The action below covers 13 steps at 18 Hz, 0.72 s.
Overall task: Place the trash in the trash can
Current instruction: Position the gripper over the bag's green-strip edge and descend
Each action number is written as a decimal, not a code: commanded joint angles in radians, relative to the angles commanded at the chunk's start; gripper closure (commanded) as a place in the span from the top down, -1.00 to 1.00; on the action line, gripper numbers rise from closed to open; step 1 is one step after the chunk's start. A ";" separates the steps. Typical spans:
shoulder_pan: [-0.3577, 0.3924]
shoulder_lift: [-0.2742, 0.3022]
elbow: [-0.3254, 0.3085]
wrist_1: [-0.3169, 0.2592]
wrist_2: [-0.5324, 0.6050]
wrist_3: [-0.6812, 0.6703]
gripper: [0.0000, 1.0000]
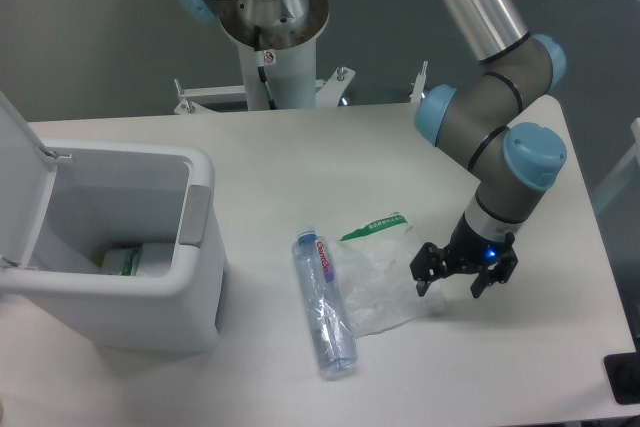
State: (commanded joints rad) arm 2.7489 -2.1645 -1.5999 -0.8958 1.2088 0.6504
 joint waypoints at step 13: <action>-0.011 0.002 -0.051 0.000 0.000 0.005 1.00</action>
State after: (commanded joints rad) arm 2.7382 -2.1629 -1.6505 -0.8958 1.2088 0.6550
